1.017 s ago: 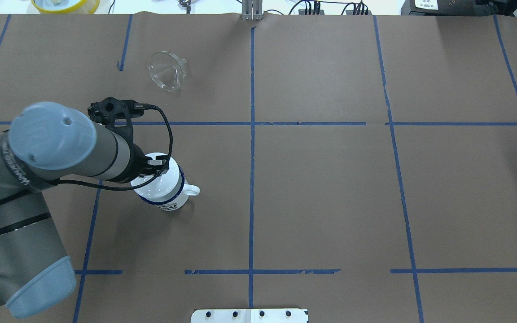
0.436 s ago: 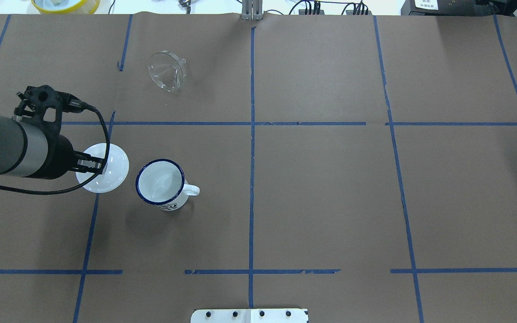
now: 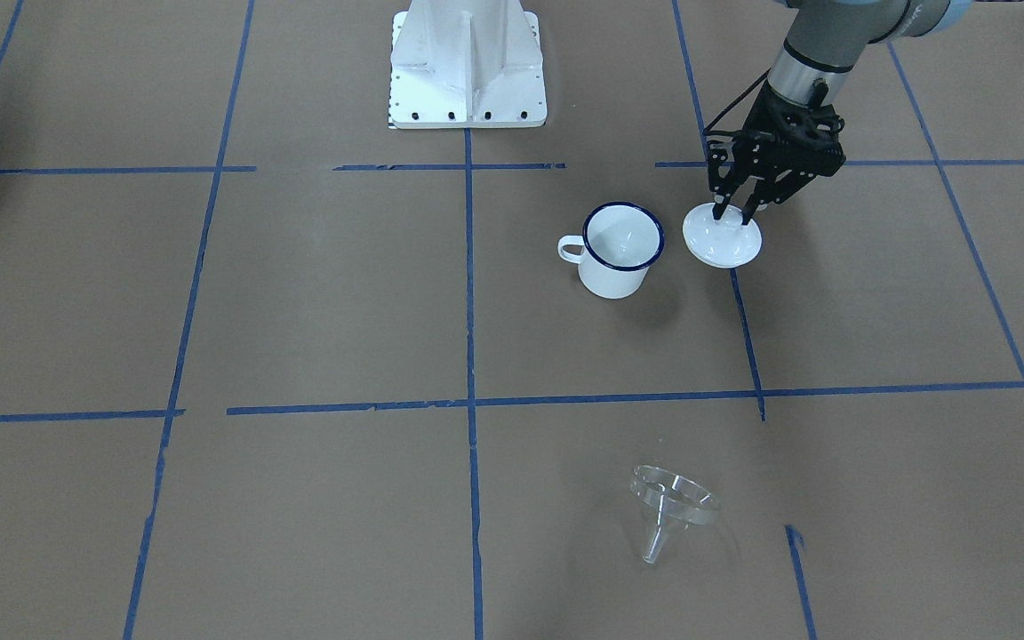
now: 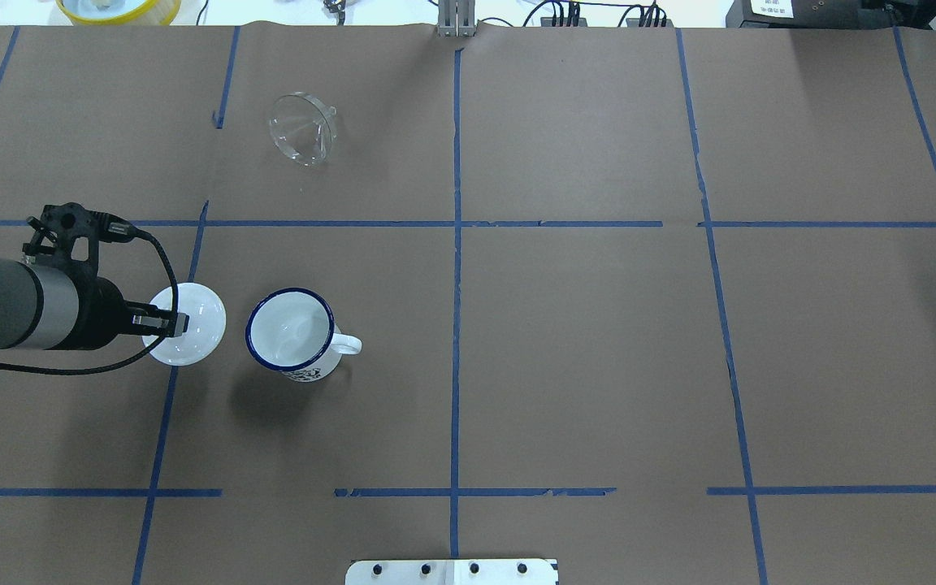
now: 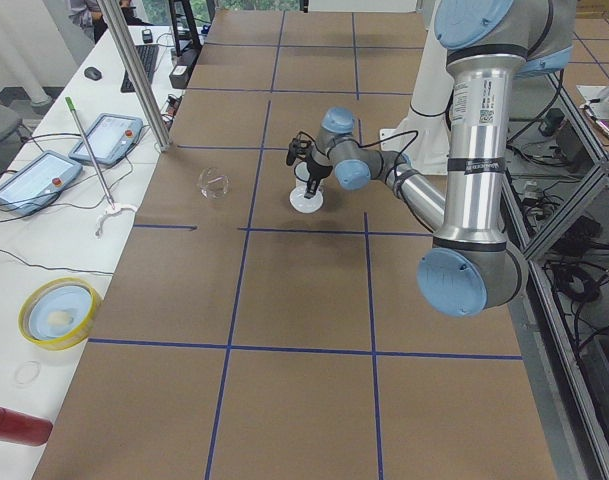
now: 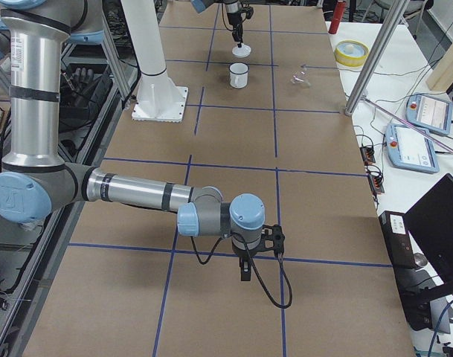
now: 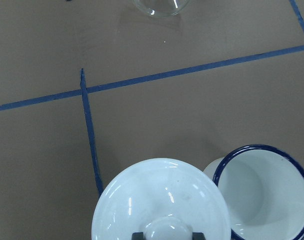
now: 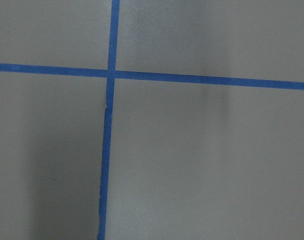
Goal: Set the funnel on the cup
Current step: 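Lift the white lid off the mug and set it on the table beside the mug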
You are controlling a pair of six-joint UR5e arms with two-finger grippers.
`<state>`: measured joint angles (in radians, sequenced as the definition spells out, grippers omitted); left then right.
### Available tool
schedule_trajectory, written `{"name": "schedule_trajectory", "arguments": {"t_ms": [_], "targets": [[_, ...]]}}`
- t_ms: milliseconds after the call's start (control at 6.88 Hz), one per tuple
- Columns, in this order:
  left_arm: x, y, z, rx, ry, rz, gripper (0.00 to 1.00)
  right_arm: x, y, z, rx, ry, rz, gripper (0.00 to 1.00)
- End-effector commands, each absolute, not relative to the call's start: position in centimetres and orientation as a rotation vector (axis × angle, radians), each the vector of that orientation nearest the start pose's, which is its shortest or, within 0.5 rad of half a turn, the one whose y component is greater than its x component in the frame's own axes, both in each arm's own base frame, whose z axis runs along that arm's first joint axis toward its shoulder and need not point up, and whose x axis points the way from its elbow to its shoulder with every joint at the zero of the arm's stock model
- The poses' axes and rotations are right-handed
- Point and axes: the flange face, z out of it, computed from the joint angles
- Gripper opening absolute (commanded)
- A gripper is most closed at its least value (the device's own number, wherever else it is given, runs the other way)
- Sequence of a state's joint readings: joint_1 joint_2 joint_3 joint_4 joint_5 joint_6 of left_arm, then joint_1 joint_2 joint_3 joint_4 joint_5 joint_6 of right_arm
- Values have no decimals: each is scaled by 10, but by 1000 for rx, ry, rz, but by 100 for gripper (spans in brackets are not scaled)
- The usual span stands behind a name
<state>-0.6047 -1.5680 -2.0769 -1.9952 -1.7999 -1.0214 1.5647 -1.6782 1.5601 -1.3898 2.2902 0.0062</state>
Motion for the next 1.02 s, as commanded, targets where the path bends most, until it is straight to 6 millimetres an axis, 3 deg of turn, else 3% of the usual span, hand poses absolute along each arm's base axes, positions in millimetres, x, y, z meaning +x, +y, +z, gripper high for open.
{"name": "schedule_trajectory", "arguments": {"t_ms": [0,436,581,872], "targets": [[363,-349,402,286,873,54,0,65,-449,700,56,-720,-23,100],[372,-344,405,274,871,67,0,65,-449,700,56,-720,-23,100],[374,-345,408,271,864,68,5,65,-449,700,56,-720,-23,100],[378,-347,412,267,859,69,33,65,-449,700,56,-720,-23,100]]}}
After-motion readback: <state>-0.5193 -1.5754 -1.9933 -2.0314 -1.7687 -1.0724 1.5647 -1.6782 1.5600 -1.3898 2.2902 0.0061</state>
